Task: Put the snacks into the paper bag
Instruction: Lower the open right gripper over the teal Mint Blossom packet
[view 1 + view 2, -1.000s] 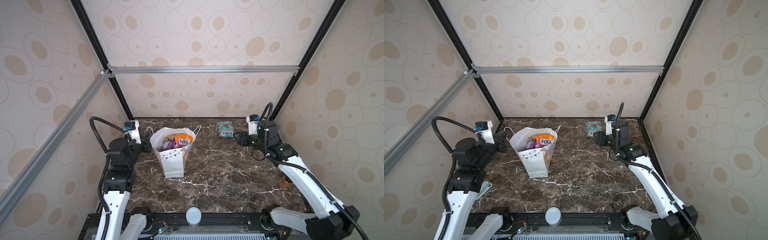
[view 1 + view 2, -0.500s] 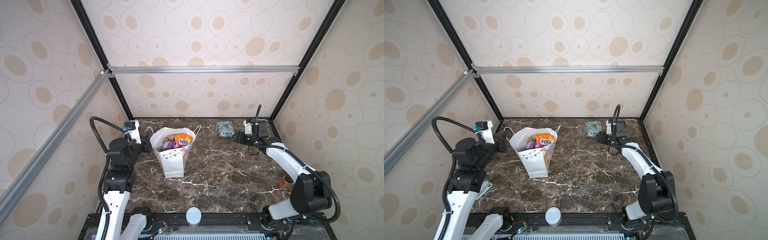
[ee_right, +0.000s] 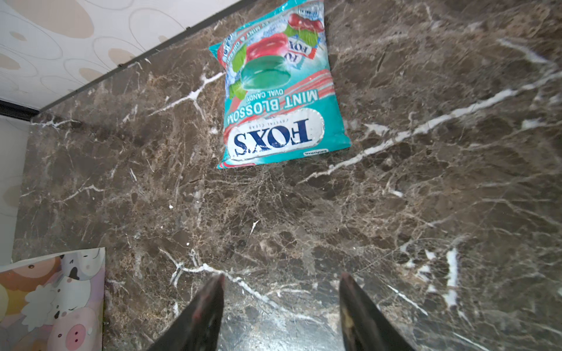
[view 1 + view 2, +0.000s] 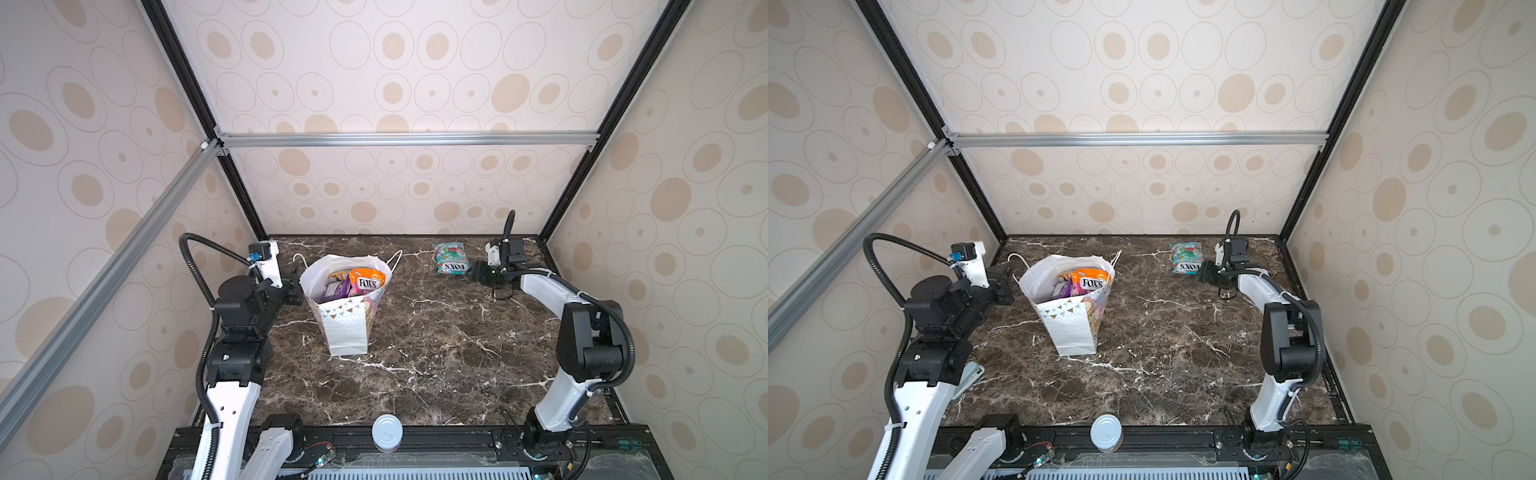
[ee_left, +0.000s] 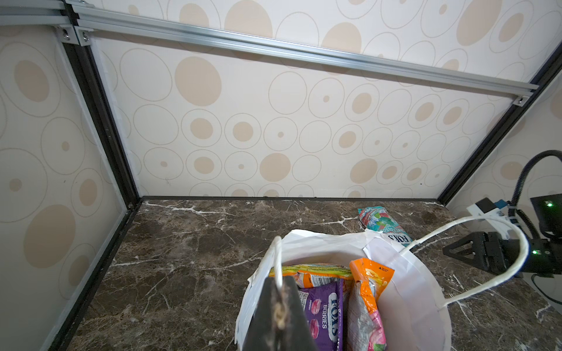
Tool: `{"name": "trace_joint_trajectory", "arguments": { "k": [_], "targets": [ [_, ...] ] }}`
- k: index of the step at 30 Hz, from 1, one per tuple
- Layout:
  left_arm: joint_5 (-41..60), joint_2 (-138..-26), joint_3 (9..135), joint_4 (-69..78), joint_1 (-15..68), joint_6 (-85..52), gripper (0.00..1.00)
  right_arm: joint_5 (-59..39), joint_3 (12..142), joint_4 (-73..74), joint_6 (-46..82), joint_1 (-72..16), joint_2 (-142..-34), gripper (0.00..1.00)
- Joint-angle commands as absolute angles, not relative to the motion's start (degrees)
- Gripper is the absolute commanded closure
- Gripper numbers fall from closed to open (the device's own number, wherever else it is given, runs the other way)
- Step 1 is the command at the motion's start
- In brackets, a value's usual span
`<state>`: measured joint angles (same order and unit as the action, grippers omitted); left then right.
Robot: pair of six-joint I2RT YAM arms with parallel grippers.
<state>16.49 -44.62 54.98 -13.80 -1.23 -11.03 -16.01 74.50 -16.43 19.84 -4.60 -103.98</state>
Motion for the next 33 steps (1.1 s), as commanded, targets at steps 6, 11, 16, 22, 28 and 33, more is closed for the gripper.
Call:
{"name": "trace_joint_trajectory", "arguments": {
  "k": [6,11,16,22,28,33],
  "targets": [
    [16.35,-43.85,56.10,-10.18,-1.58,-9.84,1.00,-16.96,80.29,-17.11,18.73,-3.22,-108.49,0.38],
    [16.46,-43.86,56.08,-10.29,-1.67,-9.78,1.00,-15.80,85.39,-20.07,16.02,-3.07,-112.91,0.38],
    [16.57,-43.86,56.20,-10.17,-1.69,-9.81,1.00,-14.20,90.83,-23.29,12.91,-2.96,-117.04,0.38],
    [16.43,-43.80,56.22,-10.32,-1.67,-9.76,1.00,-14.29,96.50,-26.73,10.17,-3.06,-122.46,0.38],
    [16.31,-44.01,56.17,-10.46,-1.67,-9.67,1.00,-14.24,102.37,-30.95,7.01,-2.99,-127.36,0.38],
    [15.60,-44.36,56.44,-10.72,-1.67,-9.79,1.00,-11.77,105.28,-33.35,6.03,-2.97,-129.90,0.38]
  ]
}}
